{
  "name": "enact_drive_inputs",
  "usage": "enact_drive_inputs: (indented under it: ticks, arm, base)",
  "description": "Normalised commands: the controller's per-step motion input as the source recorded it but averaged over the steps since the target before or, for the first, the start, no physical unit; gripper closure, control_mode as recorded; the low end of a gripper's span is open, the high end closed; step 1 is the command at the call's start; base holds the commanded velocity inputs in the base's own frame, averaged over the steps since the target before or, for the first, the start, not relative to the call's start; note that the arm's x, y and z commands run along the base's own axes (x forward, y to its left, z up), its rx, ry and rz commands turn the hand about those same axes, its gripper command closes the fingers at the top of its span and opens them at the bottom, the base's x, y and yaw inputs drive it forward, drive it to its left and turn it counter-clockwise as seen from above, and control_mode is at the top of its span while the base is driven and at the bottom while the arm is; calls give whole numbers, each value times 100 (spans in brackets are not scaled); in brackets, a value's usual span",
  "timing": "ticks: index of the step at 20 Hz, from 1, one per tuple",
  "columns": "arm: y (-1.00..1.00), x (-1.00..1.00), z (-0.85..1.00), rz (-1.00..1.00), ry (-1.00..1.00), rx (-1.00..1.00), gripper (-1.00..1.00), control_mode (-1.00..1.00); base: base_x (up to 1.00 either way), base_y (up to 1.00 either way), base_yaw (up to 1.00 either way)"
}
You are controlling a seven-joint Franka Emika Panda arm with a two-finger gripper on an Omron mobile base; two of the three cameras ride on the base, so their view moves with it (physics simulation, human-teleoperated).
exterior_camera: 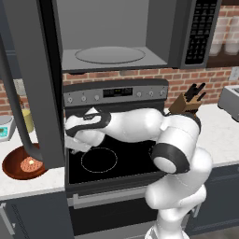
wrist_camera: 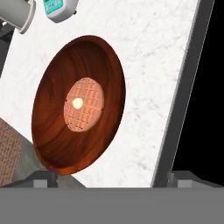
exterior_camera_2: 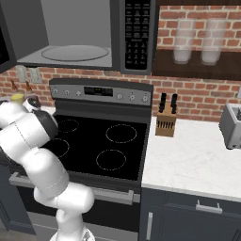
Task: Open the microwave, place the bowl with waffle inside the microwave, then close the microwave door and turn it on.
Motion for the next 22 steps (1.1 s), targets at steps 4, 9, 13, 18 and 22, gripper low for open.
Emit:
enact_drive_inputs:
  ticks: [4,9,13,18,22]
  arm:
    - [43,31,-5,-5,0,-4,-100,-100]
    - [34,13,-9,-4,0,-3,-100,-100]
    - [12,10,-15,-4,0,0,-100,-100]
    - [0,5,-24,0,0,0,-100,-100]
    - [0,3,-31,0,0,0,-100,-100]
  base:
    - [0,0,0]
    - [0,0,0]
    - [0,0,0]
    - [0,0,0]
    - [0,0,0]
